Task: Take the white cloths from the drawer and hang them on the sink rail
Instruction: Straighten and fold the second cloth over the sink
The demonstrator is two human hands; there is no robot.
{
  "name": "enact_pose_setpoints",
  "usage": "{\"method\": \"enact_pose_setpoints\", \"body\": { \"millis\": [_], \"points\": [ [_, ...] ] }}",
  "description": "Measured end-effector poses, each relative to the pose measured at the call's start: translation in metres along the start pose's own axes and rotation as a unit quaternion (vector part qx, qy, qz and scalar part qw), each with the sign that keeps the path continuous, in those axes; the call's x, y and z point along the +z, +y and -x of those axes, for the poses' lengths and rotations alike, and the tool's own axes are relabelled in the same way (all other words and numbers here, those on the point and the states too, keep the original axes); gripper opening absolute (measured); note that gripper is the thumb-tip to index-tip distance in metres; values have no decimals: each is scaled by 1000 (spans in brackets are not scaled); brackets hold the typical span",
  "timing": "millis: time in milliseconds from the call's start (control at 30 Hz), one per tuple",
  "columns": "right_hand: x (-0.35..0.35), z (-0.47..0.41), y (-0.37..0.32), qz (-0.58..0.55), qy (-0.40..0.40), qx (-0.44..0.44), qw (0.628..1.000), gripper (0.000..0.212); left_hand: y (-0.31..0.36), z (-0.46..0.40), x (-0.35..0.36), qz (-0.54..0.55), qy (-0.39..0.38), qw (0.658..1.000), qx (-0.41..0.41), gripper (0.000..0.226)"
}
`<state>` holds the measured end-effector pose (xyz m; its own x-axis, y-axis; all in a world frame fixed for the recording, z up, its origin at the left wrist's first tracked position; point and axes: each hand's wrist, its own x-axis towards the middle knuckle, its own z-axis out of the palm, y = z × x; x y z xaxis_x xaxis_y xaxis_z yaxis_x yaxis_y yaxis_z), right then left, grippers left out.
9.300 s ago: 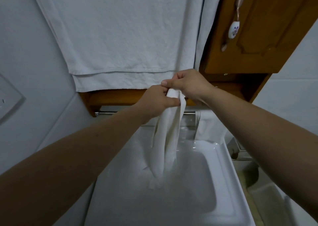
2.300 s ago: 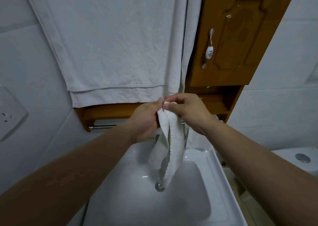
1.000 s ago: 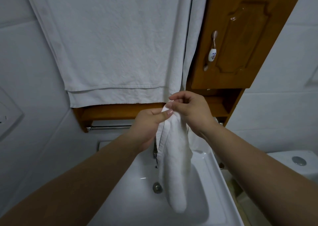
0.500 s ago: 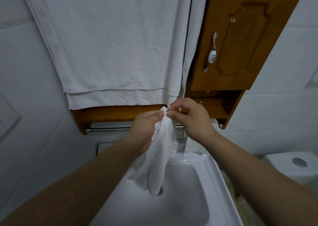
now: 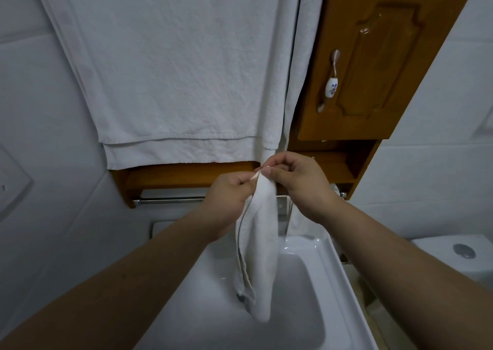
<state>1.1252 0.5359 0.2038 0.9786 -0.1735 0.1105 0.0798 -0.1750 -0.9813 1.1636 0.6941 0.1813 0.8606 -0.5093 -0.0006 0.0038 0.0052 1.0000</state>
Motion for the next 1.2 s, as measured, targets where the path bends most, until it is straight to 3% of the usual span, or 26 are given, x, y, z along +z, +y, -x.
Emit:
{"method": "enact_pose_setpoints", "body": {
  "millis": [200,433,600,767,900,1000,1200],
  "points": [
    [1,3,0,69,19,1,997,6,-6,2,1,6,-24,1000,-2,23],
    [3,10,-11,204,69,-78,974,6,-6,7,3,78,-34,996,-21,24],
    [4,17,-19,173,111,-119,971,8,-14,8,-4,41,88,992,-78,16],
    [4,15,-28,154,120,-127,973,11,-24,21,-1,-31,63,994,-86,9],
    [5,15,-39,132,129,-148,972,10,-33,25,-4,-83,91,989,-87,2],
    [5,14,-48,122,141,-165,968,8,-41,30,-11,-103,95,986,-85,12],
    [6,12,-51,138,174,-170,960,12,-50,43,-4,-117,19,992,-44,28]
  ]
}}
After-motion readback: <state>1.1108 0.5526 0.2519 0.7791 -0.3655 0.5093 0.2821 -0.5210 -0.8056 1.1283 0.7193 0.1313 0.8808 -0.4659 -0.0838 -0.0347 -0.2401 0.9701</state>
